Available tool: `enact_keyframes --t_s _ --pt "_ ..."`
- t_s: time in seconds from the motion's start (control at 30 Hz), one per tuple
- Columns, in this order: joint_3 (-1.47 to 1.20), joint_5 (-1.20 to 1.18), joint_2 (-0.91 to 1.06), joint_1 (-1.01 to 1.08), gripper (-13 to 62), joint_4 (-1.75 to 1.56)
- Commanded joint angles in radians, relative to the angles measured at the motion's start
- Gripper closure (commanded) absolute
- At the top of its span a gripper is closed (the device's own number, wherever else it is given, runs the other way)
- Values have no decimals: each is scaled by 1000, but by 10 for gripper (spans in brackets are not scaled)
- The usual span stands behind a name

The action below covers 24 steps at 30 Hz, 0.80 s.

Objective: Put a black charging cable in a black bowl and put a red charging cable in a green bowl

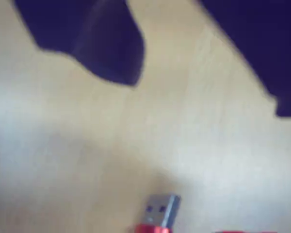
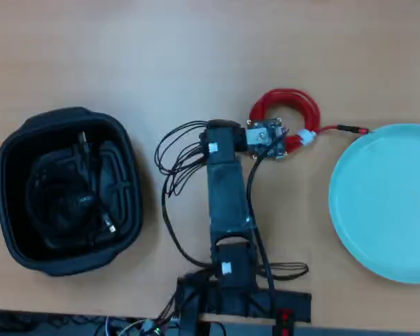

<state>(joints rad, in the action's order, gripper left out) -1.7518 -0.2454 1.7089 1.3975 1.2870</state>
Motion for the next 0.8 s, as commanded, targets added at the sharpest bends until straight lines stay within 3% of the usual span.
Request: enact_keyframes --t_s 0.0,0.6,0.77 --pt "29 0 75 18 185 -26" --pt "28 -46 66 255 177 -28" --pt "25 -43 -64 262 149 -49"
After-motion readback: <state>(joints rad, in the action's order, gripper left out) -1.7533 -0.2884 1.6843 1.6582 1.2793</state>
